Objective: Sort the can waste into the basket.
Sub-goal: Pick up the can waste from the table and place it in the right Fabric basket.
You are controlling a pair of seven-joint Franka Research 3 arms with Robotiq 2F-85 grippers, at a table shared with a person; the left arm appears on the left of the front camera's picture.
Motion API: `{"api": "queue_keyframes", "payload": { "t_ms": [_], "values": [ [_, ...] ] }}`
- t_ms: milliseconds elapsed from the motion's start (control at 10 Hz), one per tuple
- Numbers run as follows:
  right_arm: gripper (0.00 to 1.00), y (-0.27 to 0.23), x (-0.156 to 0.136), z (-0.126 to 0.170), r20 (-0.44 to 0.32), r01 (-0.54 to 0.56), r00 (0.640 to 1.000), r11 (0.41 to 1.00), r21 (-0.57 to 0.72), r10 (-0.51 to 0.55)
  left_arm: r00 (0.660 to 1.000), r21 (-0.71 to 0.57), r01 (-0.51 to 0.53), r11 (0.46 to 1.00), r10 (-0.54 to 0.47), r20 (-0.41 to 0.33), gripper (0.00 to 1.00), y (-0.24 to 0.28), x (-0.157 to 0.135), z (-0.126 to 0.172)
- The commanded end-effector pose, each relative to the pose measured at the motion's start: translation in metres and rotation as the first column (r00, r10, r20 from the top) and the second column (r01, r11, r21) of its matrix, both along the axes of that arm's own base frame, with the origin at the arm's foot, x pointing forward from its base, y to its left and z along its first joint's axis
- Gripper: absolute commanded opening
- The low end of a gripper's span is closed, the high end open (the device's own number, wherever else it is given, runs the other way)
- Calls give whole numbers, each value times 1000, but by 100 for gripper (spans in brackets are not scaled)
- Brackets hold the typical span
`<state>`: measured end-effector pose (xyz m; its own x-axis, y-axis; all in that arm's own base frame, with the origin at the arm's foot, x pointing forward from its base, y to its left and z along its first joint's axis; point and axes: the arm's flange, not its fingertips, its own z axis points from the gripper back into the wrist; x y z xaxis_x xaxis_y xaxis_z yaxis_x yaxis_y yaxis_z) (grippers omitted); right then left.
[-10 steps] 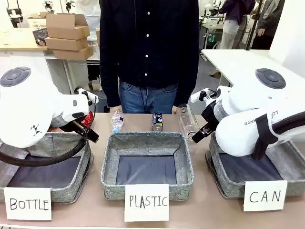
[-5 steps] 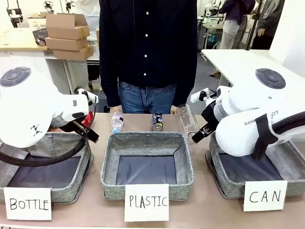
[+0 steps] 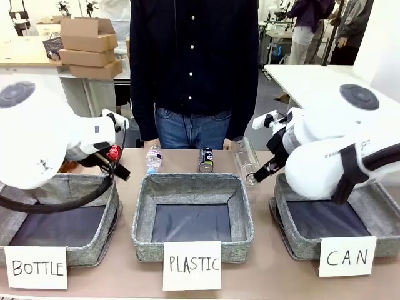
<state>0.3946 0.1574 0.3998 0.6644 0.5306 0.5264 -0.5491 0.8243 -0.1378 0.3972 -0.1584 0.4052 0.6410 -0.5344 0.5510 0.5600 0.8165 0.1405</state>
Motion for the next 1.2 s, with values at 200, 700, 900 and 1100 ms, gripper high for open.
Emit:
{"api": "queue_keyframes", "payload": {
  "t_ms": [200, 700, 900, 1100],
  "values": [
    [100, -56, -65, 109, 18, 26, 999, 995, 95, -28, 986, 24, 105, 994, -107, 128, 100, 31, -113, 108],
    [100, -84, -71, 135, -168, 30, 985, 909, 416, 44, 961, -323, 235, 917, -269, -64, 100, 37, -68, 135],
    [100, -123, -90, 136, -327, 16, 897, 717, 697, 298, 874, -639, 284, 715, -467, -134, 100, 77, -63, 130],
    [100, -146, -100, 123, -270, 16, 867, 520, 854, 418, 863, -775, 191, 603, -479, -160, 100, 107, -59, 110]
  ]
}}
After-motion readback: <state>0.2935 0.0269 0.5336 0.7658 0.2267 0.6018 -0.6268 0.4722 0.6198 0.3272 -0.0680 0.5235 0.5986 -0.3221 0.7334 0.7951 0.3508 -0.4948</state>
